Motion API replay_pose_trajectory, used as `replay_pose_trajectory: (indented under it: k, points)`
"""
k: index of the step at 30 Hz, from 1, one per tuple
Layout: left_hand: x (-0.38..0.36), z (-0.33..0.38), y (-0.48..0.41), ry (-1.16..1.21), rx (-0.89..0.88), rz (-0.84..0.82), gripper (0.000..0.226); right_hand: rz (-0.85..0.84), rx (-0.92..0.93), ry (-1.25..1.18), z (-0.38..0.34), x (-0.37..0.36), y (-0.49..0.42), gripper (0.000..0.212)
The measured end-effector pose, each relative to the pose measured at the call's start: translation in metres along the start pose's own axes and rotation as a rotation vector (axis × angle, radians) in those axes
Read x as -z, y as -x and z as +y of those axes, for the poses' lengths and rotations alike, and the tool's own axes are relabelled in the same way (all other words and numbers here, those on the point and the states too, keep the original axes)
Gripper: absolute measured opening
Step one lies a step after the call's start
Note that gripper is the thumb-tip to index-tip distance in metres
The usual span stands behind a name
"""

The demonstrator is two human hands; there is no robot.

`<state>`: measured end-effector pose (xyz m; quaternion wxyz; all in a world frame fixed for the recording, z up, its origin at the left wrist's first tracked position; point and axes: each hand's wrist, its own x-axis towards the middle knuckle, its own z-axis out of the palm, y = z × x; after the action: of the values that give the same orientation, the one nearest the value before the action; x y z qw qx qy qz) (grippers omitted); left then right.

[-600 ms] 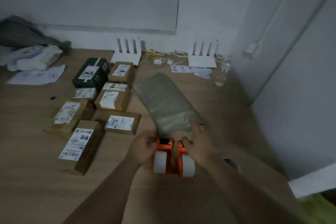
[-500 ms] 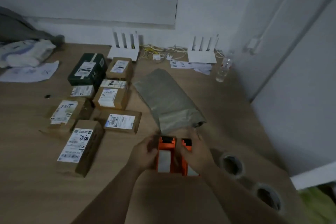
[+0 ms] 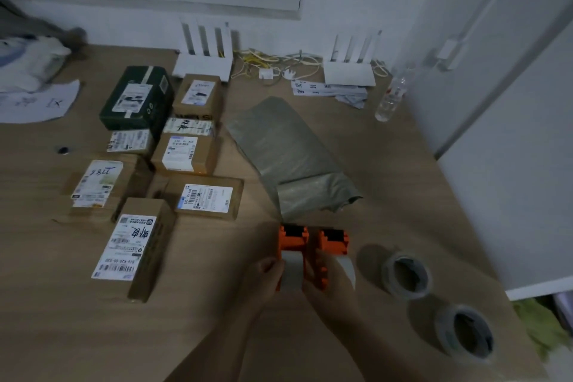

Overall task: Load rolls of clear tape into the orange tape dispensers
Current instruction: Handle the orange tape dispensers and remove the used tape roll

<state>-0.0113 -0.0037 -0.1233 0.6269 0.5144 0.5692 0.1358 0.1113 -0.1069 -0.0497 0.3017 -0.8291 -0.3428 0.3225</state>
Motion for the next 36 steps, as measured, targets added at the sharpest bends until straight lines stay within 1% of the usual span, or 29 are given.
replay_pose_trajectory:
  k: [2,5,7,9,13,17,20,21,23,27,28,30,32,34,36]
  points:
    - [-0.004,0.004,0.010,0.044,0.005,-0.005,0.023,-0.011,-0.002,-0.019,0.002,0.000,0.000,0.068]
    - [-0.006,0.017,0.026,0.123,0.007,-0.026,0.039,-0.027,0.012,-0.042,0.003,0.002,0.000,0.071]
    - [-0.006,0.022,0.029,0.162,0.005,-0.054,0.034,-0.030,0.016,-0.039,0.004,0.005,-0.002,0.069]
    - [-0.007,0.024,0.029,0.181,-0.016,-0.048,0.030,-0.028,0.018,-0.048,0.003,0.009,-0.004,0.064]
    - [-0.010,0.027,0.030,0.196,-0.044,-0.040,0.026,-0.045,0.009,-0.126,0.006,0.013,-0.011,0.055]
    - [-0.017,0.035,0.035,0.216,-0.070,0.006,0.020,-0.007,0.032,-0.106,0.002,0.021,-0.012,0.034]
    - [-0.020,0.039,0.037,0.241,-0.091,0.044,0.019,0.011,0.079,-0.116,-0.002,0.025,-0.013,0.033]
    - [-0.018,0.041,0.039,0.249,-0.111,0.061,0.021,0.017,0.087,-0.118,-0.003,0.026,-0.014,0.034]
    - [-0.014,0.047,0.043,0.265,-0.141,0.065,0.032,0.018,0.108,-0.094,-0.006,0.027,-0.016,0.035]
    - [-0.003,0.065,0.058,0.258,-0.241,0.077,0.046,-0.014,0.125,-0.093,-0.018,0.028,-0.020,0.029]
    - [0.000,0.070,0.063,0.255,-0.259,0.077,0.049,-0.018,0.122,-0.100,-0.021,0.028,-0.021,0.030]
    - [0.004,0.079,0.072,0.301,-0.276,0.063,0.045,-0.031,0.142,-0.071,-0.024,0.028,-0.022,0.033]
    - [0.006,0.088,0.081,0.360,-0.277,0.065,0.028,-0.034,0.160,-0.050,-0.027,0.027,-0.023,0.031]
    - [0.006,0.094,0.087,0.406,-0.275,0.057,0.018,-0.041,0.145,-0.069,-0.026,0.025,-0.026,0.026]
    - [0.007,0.100,0.092,0.455,-0.268,0.041,0.019,-0.039,0.104,-0.100,-0.028,0.023,-0.026,0.014]
